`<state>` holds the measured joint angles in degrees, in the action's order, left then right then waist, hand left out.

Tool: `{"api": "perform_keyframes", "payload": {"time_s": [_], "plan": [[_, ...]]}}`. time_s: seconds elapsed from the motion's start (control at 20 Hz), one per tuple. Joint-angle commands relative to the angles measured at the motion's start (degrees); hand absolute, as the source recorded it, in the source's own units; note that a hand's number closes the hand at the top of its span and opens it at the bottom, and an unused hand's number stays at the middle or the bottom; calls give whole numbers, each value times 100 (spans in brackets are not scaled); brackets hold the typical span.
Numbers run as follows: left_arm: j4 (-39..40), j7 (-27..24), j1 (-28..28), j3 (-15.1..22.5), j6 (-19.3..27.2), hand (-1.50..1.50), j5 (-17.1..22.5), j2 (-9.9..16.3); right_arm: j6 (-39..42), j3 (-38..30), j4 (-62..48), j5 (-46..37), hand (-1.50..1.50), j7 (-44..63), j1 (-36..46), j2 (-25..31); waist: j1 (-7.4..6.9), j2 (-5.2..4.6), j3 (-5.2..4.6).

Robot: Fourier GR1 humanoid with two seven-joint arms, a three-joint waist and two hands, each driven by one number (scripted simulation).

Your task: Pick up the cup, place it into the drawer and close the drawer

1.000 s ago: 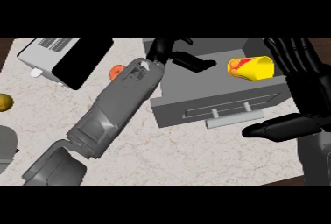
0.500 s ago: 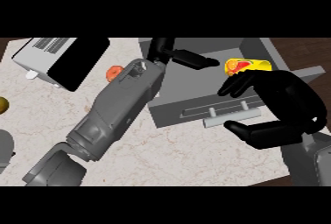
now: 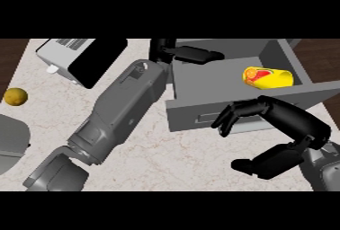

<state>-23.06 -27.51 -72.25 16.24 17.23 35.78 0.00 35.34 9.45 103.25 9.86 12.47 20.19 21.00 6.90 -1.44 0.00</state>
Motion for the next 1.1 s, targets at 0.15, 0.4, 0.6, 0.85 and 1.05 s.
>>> {"api": "perform_keyframes", "payload": {"time_s": [0.15,0.4,0.6,0.85,1.05], "plan": [[43,-281,195,-166,-86,-150,276,0,-556,608,-242,-2210,-150,-466,-448,114,-486,68,6],[-5,-559,511,-325,-451,-150,238,62,-1083,940,-1753,-3188,-150,-1175,-249,-58,-751,60,6],[-372,-574,855,-309,-482,-150,253,6,-1323,1301,-3075,-3757,-150,-1721,147,-262,-933,94,7],[-924,-381,1352,-341,-711,-150,279,529,-1799,983,-4913,-4037,150,-2444,805,-367,-1085,110,11],[-1232,-279,1586,-254,-787,-150,274,525,-2352,478,-5943,-3949,150,-3094,1480,-518,-1275,69,23]]}}
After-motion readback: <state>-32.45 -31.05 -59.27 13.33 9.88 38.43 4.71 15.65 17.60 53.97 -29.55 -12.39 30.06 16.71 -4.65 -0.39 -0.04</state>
